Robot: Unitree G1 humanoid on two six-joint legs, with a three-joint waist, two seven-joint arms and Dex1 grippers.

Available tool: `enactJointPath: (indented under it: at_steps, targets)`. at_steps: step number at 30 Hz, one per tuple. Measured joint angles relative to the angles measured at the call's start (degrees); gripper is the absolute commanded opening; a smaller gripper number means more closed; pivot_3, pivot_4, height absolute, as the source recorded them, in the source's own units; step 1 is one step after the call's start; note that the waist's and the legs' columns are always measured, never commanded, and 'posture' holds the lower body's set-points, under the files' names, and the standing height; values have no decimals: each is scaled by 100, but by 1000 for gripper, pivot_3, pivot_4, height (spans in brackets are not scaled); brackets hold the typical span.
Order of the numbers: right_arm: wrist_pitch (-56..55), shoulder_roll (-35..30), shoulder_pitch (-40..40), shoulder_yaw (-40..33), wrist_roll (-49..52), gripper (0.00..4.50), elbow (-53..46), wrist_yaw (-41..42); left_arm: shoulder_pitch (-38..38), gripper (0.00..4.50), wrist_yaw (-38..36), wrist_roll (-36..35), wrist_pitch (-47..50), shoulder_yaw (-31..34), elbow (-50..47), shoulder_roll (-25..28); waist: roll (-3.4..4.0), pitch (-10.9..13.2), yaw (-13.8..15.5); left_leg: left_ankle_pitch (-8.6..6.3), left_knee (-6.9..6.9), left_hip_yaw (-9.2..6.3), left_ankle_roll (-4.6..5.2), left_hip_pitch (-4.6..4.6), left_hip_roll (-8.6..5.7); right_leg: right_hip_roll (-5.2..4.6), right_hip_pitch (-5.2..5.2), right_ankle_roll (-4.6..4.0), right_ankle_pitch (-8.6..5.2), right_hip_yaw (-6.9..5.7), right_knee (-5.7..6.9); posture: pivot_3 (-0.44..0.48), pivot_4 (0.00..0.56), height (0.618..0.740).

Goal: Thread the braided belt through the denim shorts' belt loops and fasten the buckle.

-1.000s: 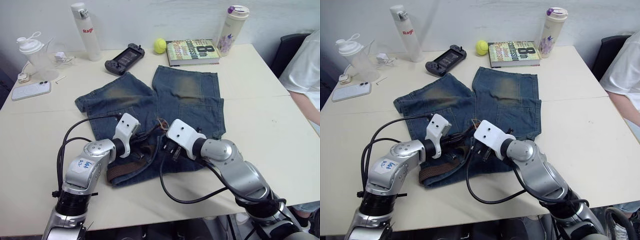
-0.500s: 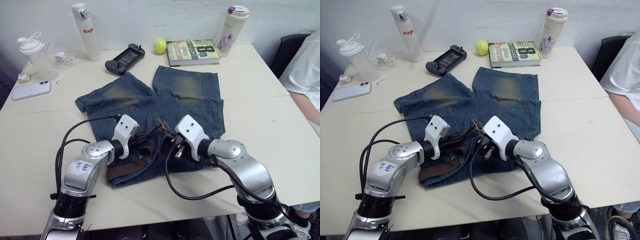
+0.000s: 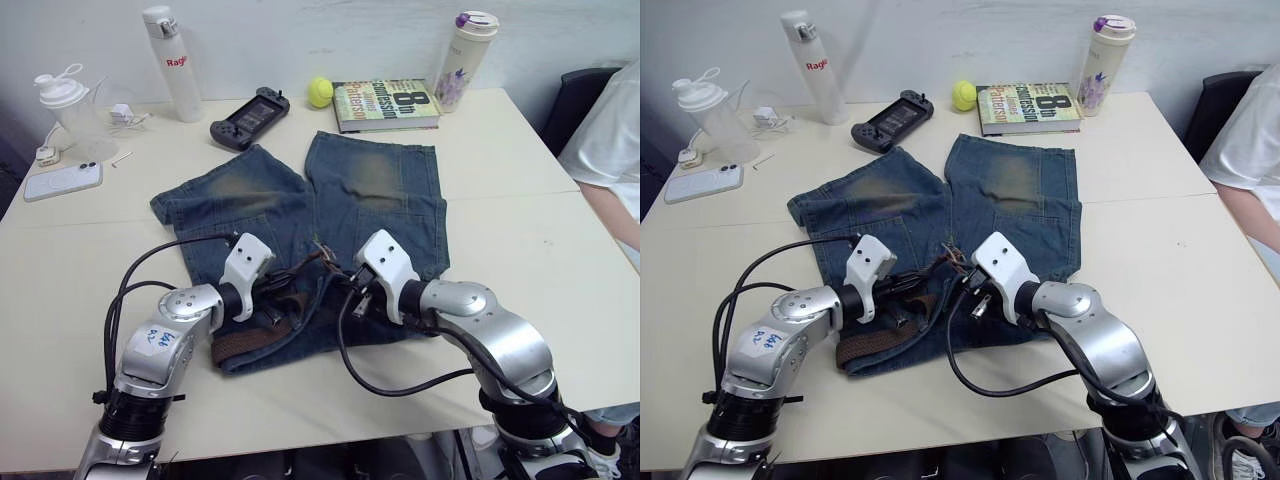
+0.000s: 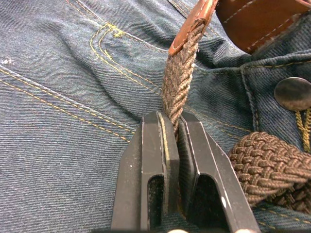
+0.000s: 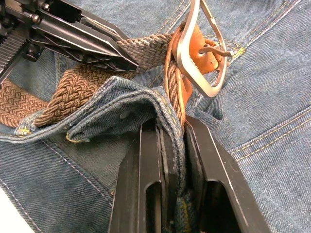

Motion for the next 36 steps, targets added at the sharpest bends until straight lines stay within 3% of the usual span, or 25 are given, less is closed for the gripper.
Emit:
enactJointPath:
  at_steps: [9, 21, 27, 36]
  targets:
    - [258, 96, 48, -380, 662, 12, -67, 11, -116, 0, -105, 12, -549, 14, 328, -194, 0, 0, 3, 0, 0, 0, 1, 0, 1, 0, 0, 0, 0, -1, 0, 0, 150, 740]
    - [723, 908, 131, -1566, 1627, 12, 171, -288, -54, 0, -457, 17, -773, 20, 295, -8, 0, 0, 7, -1, -3, -1, 2, -1, 0, -1, 1, 0, 0, 0, -2, 0, 150, 740]
    - [1018, 1389, 247, -2065, 2114, 11, 193, -613, -34, 0, -419, -31, -638, 74, 252, -64, 1, 0, -3, -1, -5, -1, 2, 0, 0, 0, 0, 0, 0, 1, -2, 0, 150, 740]
    - [1066, 1366, 390, -2204, 2337, 11, 326, -917, 231, 0, -414, -311, 74, 441, -19, 313, 2, 1, -27, -1, -16, 0, 2, 1, -1, -2, -1, 0, 0, 2, -6, 0, 150, 740]
